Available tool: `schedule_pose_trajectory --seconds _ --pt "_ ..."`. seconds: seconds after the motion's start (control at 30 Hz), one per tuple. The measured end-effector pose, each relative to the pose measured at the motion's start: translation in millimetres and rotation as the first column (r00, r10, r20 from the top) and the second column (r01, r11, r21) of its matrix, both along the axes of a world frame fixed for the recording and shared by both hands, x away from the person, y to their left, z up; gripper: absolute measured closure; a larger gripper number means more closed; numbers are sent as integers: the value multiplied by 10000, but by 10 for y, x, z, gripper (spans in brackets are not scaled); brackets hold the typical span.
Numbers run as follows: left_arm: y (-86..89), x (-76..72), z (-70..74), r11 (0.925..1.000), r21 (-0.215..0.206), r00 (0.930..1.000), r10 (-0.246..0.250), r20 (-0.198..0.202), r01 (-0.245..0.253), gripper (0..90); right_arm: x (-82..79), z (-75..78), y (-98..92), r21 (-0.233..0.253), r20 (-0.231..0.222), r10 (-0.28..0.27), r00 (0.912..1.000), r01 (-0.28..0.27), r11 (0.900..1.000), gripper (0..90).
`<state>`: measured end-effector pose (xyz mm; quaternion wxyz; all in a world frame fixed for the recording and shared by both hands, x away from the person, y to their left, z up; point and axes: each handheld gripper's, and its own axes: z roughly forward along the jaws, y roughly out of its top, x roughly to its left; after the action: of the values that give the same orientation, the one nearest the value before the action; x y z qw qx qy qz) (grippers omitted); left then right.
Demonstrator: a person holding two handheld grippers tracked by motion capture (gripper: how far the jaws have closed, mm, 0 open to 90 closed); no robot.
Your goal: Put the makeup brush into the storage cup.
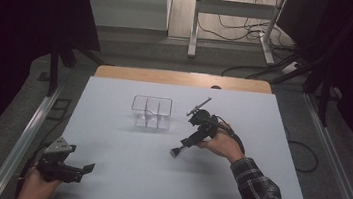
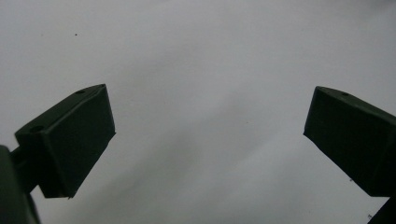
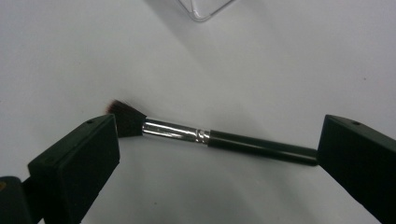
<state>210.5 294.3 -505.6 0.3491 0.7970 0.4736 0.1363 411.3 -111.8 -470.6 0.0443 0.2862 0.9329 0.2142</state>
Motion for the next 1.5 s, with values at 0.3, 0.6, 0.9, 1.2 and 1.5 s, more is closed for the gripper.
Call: schedule_pose_trajectory --seconds 0.3,0.6,0.9,1.2,1.5 --pt "4 -4 -2 10000 -9 10000 26 -6 -26 23 61 -125 36 -179 -29 246 9997 -247 9995 0" --pt "9 -5 -4 10000 -16 10000 30 -35 -30 23 97 -246 47 -264 -106 506 9987 -509 9984 7" --pt "8 -6 -6 10000 -10 10000 31 -58 -31 23 99 -324 69 -416 -180 751 9970 -757 9963 25" --pt "9 -6 -9 10000 -11 10000 28 -73 -29 23 109 -384 80 -566 -384 830 9958 -851 9948 76" --pt "7 -6 -10 10000 6 10000 13 -87 -13 24 35 -324 83 -1069 79 1518 9884 -1501 9829 634"
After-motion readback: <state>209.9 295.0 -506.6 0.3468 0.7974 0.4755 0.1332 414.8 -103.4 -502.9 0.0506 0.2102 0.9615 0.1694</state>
